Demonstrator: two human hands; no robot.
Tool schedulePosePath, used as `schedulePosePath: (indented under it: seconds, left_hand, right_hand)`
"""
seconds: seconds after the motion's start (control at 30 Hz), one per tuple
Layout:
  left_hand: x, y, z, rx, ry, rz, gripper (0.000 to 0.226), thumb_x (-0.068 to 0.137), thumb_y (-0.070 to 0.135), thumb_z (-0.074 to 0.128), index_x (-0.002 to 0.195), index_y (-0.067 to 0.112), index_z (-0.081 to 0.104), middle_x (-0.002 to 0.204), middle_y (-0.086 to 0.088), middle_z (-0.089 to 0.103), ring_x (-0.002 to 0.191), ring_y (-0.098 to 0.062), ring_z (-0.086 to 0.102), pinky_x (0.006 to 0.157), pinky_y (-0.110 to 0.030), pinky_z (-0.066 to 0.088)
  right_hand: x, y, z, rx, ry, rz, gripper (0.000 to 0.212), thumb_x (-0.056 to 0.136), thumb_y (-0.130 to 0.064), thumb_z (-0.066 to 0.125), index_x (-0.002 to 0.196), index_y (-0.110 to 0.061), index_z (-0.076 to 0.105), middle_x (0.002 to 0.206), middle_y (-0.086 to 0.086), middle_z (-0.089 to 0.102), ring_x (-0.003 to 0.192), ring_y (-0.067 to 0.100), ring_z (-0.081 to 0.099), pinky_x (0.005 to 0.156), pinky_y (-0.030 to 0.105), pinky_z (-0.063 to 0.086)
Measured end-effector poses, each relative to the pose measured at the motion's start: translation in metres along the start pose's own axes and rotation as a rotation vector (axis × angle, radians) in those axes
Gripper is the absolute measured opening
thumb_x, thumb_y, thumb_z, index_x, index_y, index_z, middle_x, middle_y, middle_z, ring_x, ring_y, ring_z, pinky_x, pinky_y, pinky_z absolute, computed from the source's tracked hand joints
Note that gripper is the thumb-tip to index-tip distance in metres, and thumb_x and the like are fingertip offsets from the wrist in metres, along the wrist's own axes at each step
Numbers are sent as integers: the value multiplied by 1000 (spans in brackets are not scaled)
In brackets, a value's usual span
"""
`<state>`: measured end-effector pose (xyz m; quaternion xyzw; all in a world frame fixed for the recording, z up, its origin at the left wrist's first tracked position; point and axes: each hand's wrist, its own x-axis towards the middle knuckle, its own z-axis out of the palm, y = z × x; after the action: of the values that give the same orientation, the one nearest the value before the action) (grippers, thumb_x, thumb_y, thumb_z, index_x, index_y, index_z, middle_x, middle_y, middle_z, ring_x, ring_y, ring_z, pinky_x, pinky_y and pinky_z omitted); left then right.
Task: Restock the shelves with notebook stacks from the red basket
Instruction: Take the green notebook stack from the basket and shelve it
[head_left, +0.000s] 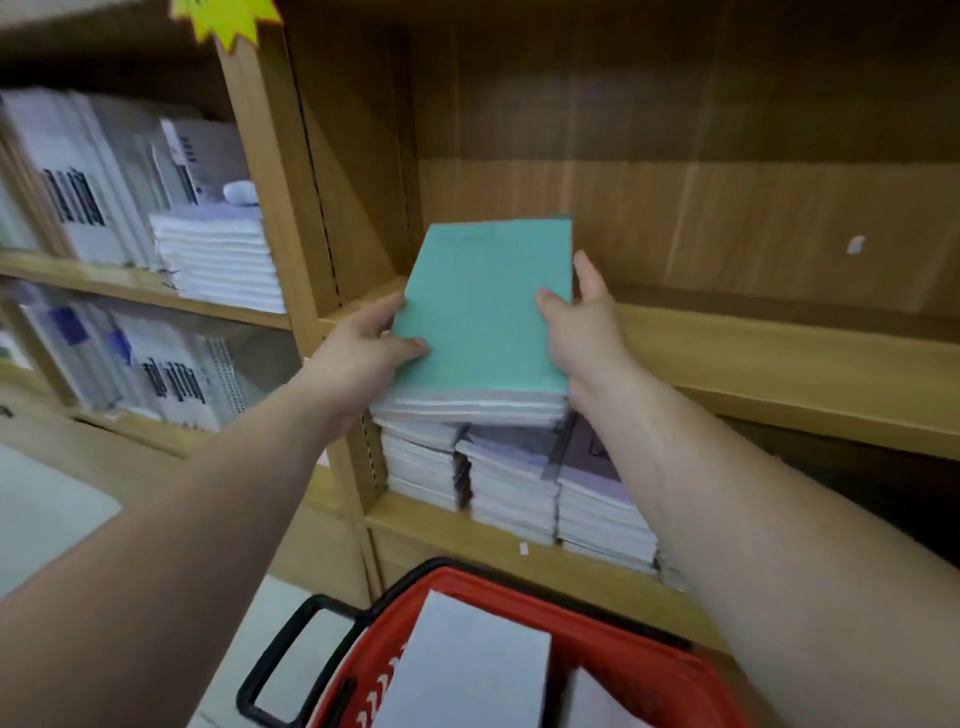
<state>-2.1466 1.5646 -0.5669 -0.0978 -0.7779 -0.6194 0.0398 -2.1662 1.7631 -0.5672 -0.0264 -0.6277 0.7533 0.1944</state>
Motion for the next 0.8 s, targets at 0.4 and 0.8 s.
schedulePosePath:
  seconds: [0.4,0.8]
  left_hand:
    - [29,-15,-21,775,28,257,101,52,56,93,142,35,54,155,3,39,139,-18,39,113,-28,29]
    - [92,-33,-50,935,206,306,94,64,55,88,146,29,50,151,0,44,137,-25,42,113,-40,36]
  right_hand:
    - [34,-8,-40,-429,-540,89,39,90,-44,72,124,-33,60,110,-24,71,95,-10,65,80,8,44]
    - [81,22,20,-853,-511,-75,131,66,-52,90,163,-18,9,159,-4,38,134,14,44,109,25,36]
